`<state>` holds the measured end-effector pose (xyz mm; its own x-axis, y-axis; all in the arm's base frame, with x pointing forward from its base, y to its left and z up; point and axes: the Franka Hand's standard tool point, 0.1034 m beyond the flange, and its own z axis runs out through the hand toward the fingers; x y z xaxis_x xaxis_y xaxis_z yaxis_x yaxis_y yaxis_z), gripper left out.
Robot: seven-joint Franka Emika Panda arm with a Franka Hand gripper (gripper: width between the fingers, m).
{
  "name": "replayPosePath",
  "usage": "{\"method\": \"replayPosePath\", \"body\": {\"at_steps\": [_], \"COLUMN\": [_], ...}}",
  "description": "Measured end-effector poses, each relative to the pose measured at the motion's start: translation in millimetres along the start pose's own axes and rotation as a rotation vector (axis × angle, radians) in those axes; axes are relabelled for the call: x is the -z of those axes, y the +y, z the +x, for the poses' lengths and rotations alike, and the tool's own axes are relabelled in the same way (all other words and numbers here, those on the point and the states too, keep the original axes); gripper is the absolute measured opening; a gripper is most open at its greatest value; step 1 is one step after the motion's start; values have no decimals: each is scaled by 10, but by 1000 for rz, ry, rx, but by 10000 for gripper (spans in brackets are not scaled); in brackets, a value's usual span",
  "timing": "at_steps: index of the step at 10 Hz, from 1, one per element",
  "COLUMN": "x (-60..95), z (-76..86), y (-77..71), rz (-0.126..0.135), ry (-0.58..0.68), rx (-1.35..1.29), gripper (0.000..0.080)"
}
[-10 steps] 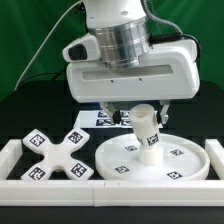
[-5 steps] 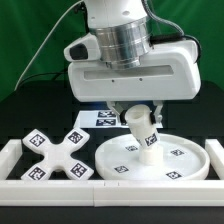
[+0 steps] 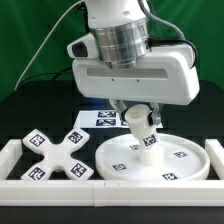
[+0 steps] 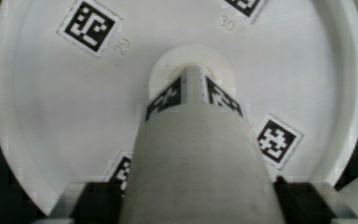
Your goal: Assemble round table
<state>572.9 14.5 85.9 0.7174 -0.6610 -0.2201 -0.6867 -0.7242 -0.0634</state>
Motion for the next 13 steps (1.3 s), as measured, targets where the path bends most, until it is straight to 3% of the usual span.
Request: {"method": "replayPosePath", "body": {"at_steps": [2, 4, 7, 8, 9, 10, 11, 12, 13], "x": [4, 0, -46, -45, -40, -41, -43, -51, -55], "z": [-117, -214, -236, -229, -200, -218, -218, -218, -218], "y": [-52, -106, -131, -131, -140, -130, -140, -137, -134], "rz": [-36, -33, 25, 57, 124, 155, 153, 150, 140], "ry": [31, 50, 93, 100, 114, 120, 118, 120, 128], "rx": [-207, -418, -663, -765, -894, -956, -954, -934, -837], "gripper": [406, 406, 406, 406, 406, 406, 481, 481, 592]}}
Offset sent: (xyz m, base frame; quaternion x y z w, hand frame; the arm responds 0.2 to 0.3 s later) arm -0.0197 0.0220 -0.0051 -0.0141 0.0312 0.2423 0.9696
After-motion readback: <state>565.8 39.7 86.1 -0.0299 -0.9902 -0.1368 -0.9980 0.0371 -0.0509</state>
